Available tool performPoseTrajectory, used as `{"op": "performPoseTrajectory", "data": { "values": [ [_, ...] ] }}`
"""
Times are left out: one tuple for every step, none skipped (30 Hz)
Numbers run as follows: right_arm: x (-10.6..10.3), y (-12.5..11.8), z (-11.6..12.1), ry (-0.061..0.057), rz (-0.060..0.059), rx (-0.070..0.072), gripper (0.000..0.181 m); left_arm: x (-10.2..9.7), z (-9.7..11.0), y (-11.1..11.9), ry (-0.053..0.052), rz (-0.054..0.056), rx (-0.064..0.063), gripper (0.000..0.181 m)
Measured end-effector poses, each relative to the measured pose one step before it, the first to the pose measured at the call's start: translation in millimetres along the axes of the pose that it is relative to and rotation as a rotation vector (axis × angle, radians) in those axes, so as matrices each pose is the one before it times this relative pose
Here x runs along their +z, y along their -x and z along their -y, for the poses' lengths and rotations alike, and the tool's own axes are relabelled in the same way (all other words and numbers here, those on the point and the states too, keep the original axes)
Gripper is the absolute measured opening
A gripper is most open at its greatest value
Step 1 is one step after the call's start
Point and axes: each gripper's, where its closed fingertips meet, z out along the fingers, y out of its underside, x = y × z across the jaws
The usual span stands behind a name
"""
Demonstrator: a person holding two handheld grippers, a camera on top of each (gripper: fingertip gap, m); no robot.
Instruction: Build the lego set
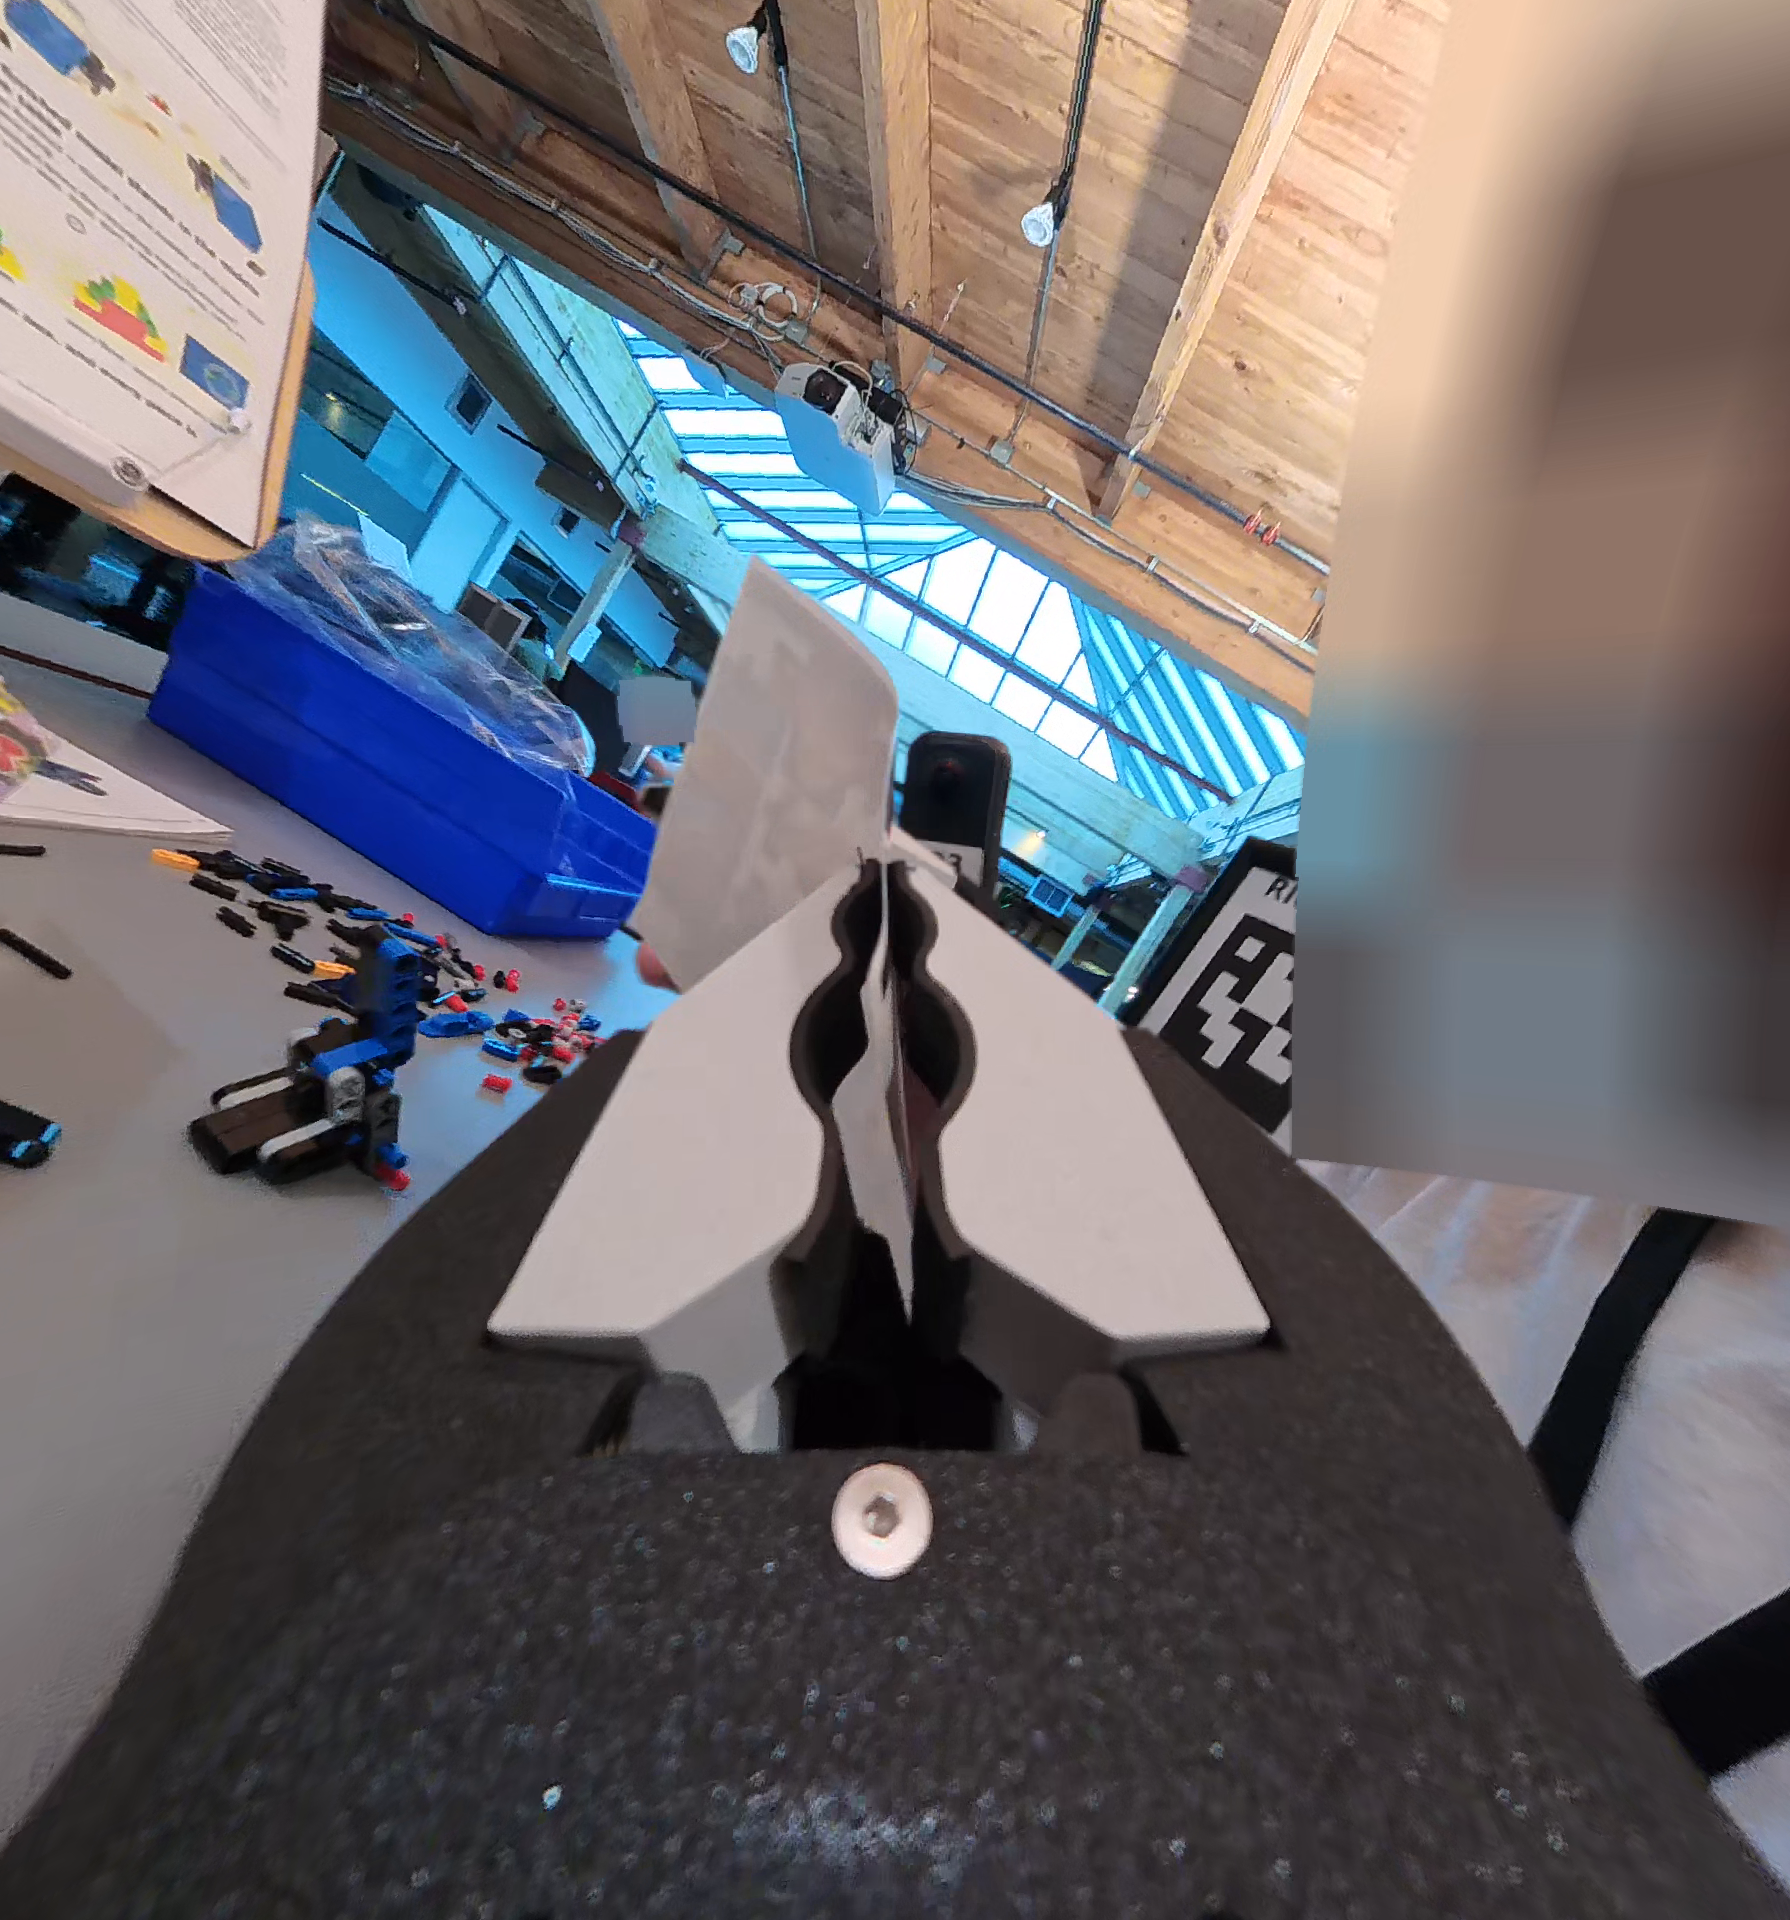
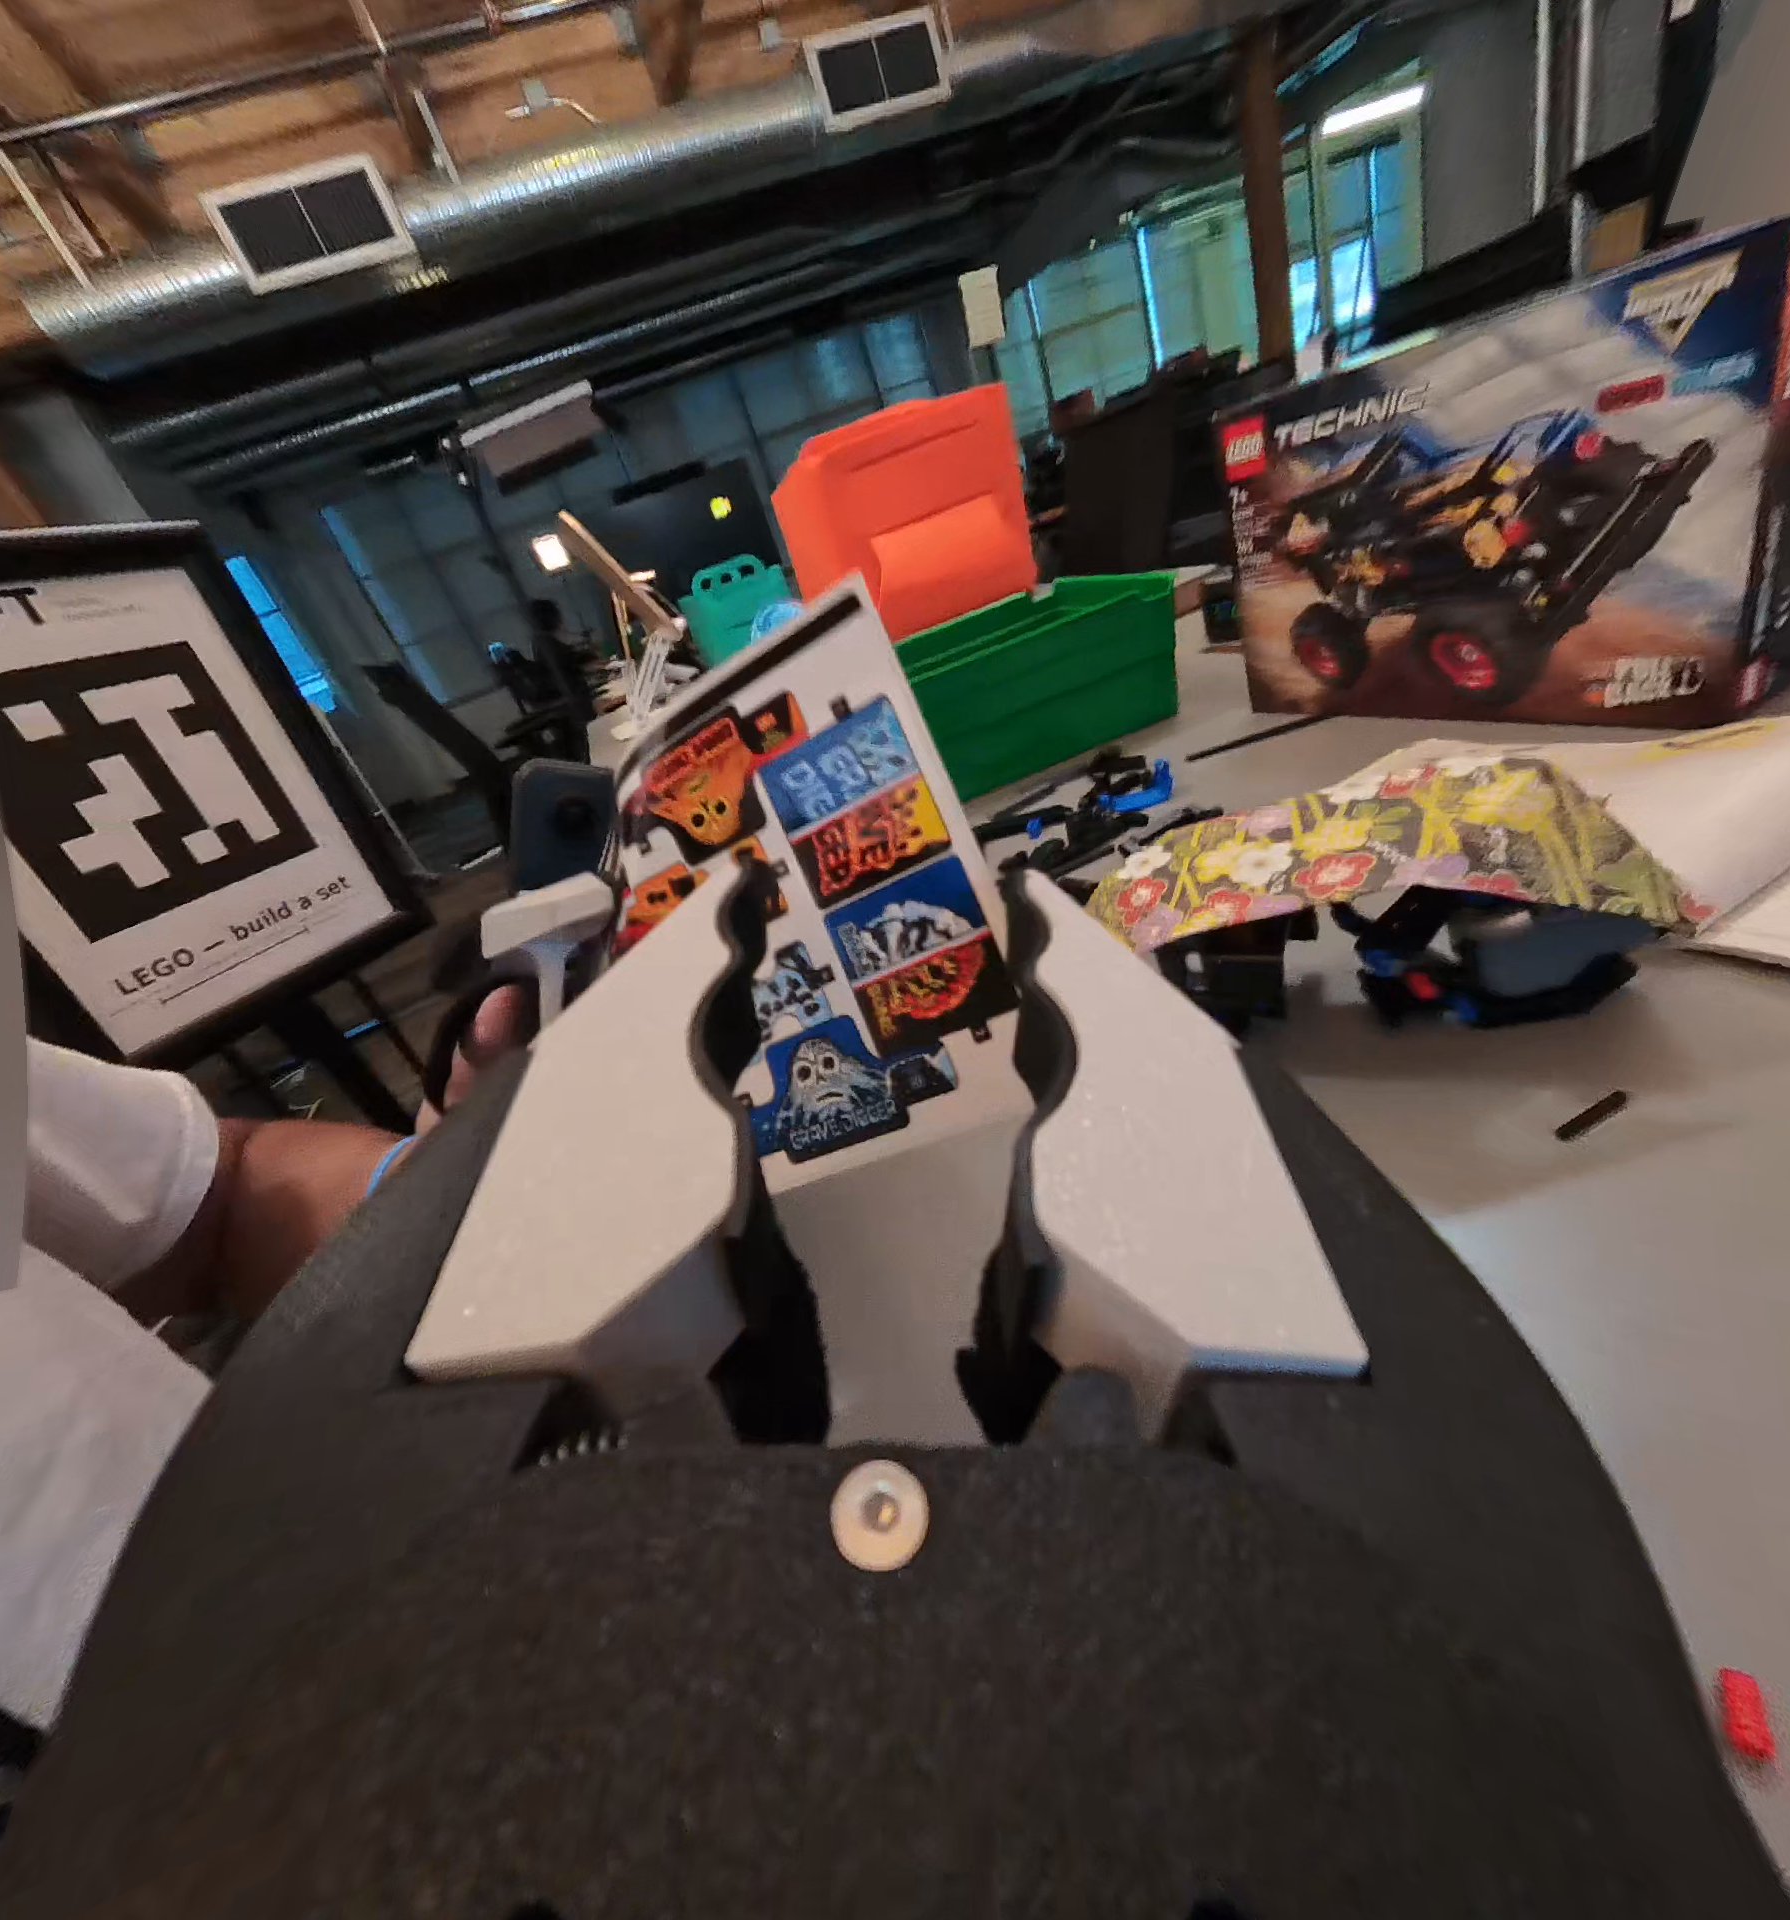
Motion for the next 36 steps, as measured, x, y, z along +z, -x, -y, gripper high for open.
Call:
{"op": "performPoseTrajectory", "data": {
  "values": [
    [2.94, 0.97, -4.69, 0.0238, 0.0203, 0.0289, 0.049, 0.43, -0.83, -1.65, 0.0021, -0.0221, -0.0236, 0.0],
    [3.01, 1.4, -4.49, 0.0232, 0.0264, 0.0426, 0.052, 0.96, -1.51, -3.38, 0.0067, -0.0333, -0.0295, 0.0],
    [2.4, -0.1, -3.76, 0.0202, 0.0205, 0.0383, 0.052, 0.64, -0.78, -1.67, 0.0004, -0.0193, -0.0266, 0.0],
    [1.15, -0.2, -1.84, 0.007, 0.0222, 0.0336, 0.051, 0.54, -0.52, -1.0, -0.0004, -0.0131, -0.0198, 0.0],
    [0.03, 1.56, -0.14, -0.004, 0.0353, 0.0385, 0.049, 0.54, -1.42, -2.22, 0.0078, -0.0231, -0.0206, 0.0],
    [-0.54, 6.57, -1.32, 0.0046, 0.072, 0.0459, 0.038, 0.38, -1.49, -2.21, 0.0103, -0.0215, -0.0186, 0.0],
    [-0.82, 4.95, -1.15, 0.0079, 0.0631, 0.0566, 0.033, -0.42, 0.63, 0.8, -0.0054, 0.0055, -0.0029, 0.0],
    [-1.39, 0.53, -0.87, 0.0042, 0.0302, 0.0447, 0.03, -0.65, 0.7, 1.48, -0.0026, 0.0121, 0.0063, 0.0],
    [-2.12, 0.39, -0.82, 0.0009, 0.0248, 0.0243, 0.023, -0.35, -0.33, 1.61, 0.007, 0.0107, 0.0042, 0.0],
    [-2.03, 1.82, -0.49, -0.0001, 0.0291, 0.0124, 0.017, -0.56, 0.6, 2.65, 0.0025, 0.0149, -0.0012, 0.0],
    [-2.0, -0.74, 0.24, -0.002, 0.0058, 0.0084, 0.015, -0.89, 0.68, 1.89, 0.0001, 0.0072, -0.0036, 0.0],
    [-2.16, -0.06, 0.98, -0.0053, 0.0054, -0.0012, 0.014, -1.08, 0.72, 2.95, -0.0014, 0.0124, -0.0052, 0.0],
    [-2.41, 2.61, 1.43, -0.0067, 0.0228, -0.0063, 0.009, -1.21, 0.76, 3.38, -0.0035, 0.016, -0.0015, 0.0],
    [-1.71, 1.4, 1.04, -0.0037, 0.0127, -0.0005, 0.006, -0.93, -0.14, 3.22, 0.0009, 0.0158, 0.0021, 0.0],
    [-1.02, -0.19, 0.73, -0.0032, 0.0025, 0.0031, 0.006, -0.6, -0.95, 2.42, 0.0043, 0.0126, 0.006, 0.0],
    [-1.02, -1.62, 1.85, -0.0136, -0.0062, 0.0022, 0.006, -0.39, 0.4, -0.21, -0.0044, 0.0006, 0.0037, 0.0],
    [-1.33, -1.49, 2.69, -0.0219, -0.0039, 0.0028, 0.007, -0.14, 0.49, -0.88, -0.0028, -0.0012, 0.0057, 0.0],
    [-1.08, -1.11, 1.37, -0.0118, 0.0027, 0.0101, 0.007, -0.25, 0.22, 0.45, 0.0015, 0.0072, 0.008, 0.002],
    [-1.13, -2.0, 1.15, -0.0062, -0.0028, 0.0125, 0.007, -0.35, 0.07, 0.87, 0.002, 0.0081, 0.0071, 0.005],
    [-1.29, -2.52, 1.67, -0.011, -0.0085, 0.006, 0.007, -0.5, 0.28, 0.56, 0.0012, 0.0056, 0.0031, 0.005],
    [-0.64, -1.08, 1.17, -0.0071, -0.0019, 0.0008, 0.007, -0.46, 0.8, 1.1, -0.003, 0.0086, 0.0012, 0.005],
    [-0.12, -0.84, 0.45, -0.0029, -0.0037, 0.001, 0.007, -0.16, 0.44, 2.31, 0.0008, 0.0164, 0.0015, 0.002],
    [0.24, -0.03, 0.24, -0.0027, -0.0011, -0.0024, 0.007, -0.25, -0.34, 2.02, 0.0064, 0.0147, 0.0051, 0.0],
    [0.83, 0.22, -0.59, 0.0028, -0.0026, -0.0048, 0.007, -0.84, 1.86, 1.43, -0.0075, 0.0127, 0.0083, 0.0],
    [0.58, -0.98, -0.49, 0.0042, -0.0131, -0.0108, 0.009, -1.34, 2.51, 2.24, -0.0114, 0.0168, 0.0048, 0.0],
    [0.04, -2.34, 0.4, 0.0014, -0.0257, -0.0193, 0.014, -1.18, 1.55, 1.26, -0.0035, 0.0068, -0.0001, 0.0],
    [-1.04, -2.58, 2.43, -0.0051, -0.03, -0.0267, 0.021, -1.38, 1.92, 1.91, -0.0061, 0.0092, -0.0018, 0.0],
    [-2.44, -3.53, 4.99, -0.0087, -0.0412, -0.0369, 0.03, -1.28, 1.74, 2.05, -0.0057, 0.0109, -0.0023, 0.0],
    [-3.37, -6.62, 6.86, -0.011, -0.0734, -0.0586, 0.039, -0.93, 1.04, 0.99, -0.0034, 0.0041, -0.0021, 0.0],
    [-3.71, -6.37, 6.29, -0.0003, -0.0901, -0.0951, 0.045, -0.66, 0.9, 2.12, -0.0043, 0.0148, 0.0018, 0.0],
    [-3.62, -3.2, 5.02, 0.0078, -0.0906, -0.1253, 0.046, -0.29, 1.07, 2.13, -0.0071, 0.018, 0.0089, 0.0],
    [-2.48, 2.79, 4.25, 0.0104, -0.0667, -0.1292, 0.044, 0.28, -0.12, -0.73, -0.0001, -0.0004, 0.0107, 0.0],
    [-0.61, 11.86, 3.0, 0.0186, -0.0159, -0.095, 0.039, 0.82, -1.17, -1.54, 0.0069, -0.0054, 0.0087, 0.0],
    [2.66, 21.28, 0.62, 0.0289, 0.0451, -0.0512, 0.036, 0.67, -1.05, -0.87, 0.0034, -0.0012, 0.008, 0.0],
    [6.62, 23.9, -1.68, 0.0345, 0.0702, -0.0065, 0.041, 0.82, -0.64, -3.18, -0.0018, -0.0169, 0.0063, 0.0],
    [9.03, 21.93, -3.47, 0.0311, 0.0759, 0.0181, 0.049, 0.9, -0.89, -4.31, 0.0007, -0.0259, -0.0005, 0.0]
  ]
}}
